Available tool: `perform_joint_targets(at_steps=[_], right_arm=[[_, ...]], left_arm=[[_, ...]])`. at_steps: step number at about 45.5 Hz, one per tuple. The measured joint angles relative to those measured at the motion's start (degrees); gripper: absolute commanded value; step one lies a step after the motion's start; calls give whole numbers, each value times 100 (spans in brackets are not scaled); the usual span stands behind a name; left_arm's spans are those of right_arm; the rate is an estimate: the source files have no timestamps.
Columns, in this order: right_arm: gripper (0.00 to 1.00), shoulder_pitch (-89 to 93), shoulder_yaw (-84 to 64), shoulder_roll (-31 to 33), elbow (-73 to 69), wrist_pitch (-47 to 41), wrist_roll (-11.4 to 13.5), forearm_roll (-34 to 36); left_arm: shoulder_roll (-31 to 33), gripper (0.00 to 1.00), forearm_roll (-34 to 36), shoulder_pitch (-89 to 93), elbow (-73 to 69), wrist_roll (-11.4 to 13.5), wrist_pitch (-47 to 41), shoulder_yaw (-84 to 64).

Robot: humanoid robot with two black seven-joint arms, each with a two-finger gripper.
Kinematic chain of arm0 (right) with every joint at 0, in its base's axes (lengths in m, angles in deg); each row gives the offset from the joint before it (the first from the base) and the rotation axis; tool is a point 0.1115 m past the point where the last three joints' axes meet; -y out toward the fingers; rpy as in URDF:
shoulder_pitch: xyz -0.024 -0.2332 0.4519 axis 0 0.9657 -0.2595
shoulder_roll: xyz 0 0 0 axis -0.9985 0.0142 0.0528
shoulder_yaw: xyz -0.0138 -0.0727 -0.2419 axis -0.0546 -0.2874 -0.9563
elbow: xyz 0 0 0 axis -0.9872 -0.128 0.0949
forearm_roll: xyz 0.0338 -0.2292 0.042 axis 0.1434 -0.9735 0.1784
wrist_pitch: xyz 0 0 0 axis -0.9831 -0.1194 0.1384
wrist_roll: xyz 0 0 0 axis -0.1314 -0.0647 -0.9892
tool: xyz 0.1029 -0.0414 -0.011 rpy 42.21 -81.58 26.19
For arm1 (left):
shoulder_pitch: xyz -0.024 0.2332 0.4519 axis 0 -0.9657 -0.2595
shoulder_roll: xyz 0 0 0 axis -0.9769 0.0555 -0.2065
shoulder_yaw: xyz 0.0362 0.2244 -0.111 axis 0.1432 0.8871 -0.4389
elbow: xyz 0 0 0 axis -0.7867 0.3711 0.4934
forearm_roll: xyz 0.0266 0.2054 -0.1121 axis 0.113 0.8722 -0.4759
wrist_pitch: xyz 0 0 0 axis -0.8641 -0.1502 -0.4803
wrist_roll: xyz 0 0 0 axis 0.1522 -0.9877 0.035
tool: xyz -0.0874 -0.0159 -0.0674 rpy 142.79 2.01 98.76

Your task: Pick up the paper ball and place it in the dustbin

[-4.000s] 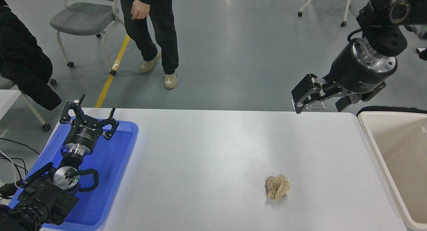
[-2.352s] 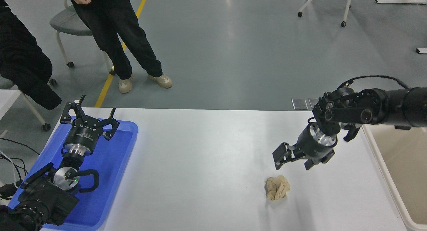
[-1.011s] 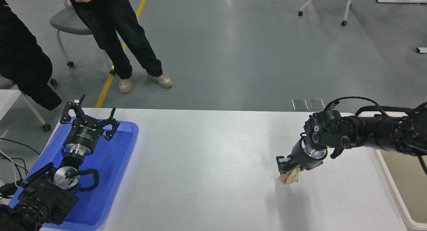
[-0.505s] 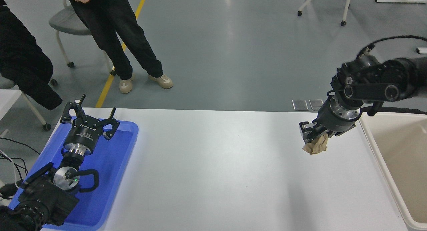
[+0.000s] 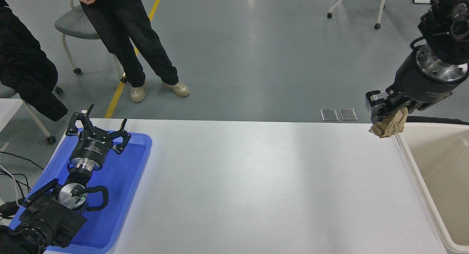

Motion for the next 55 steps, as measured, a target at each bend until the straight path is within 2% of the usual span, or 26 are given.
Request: perform_joint_targets(at_steps=[12,21,28,40,55], right_arm=[[0,732,120,998,898,32,-4,-772],[0,2142,1020,1893,2035,187,-21,-1613],[0,3590,1940,2305,3083,504,-44,-2084],[0,5841,3201,2404,4472,1414,-68,-2379],[0,8099,4601,1668,5991,2655,-55,-2409]], left_arm=[[0,100,0,2,0,4,0,0],[1,100,0,1,0,5,0,0],[0,100,0,1,0,6,0,0],[1,100,0,2,-1,6,0,0],[1,100,0,8,0,5,0,0]])
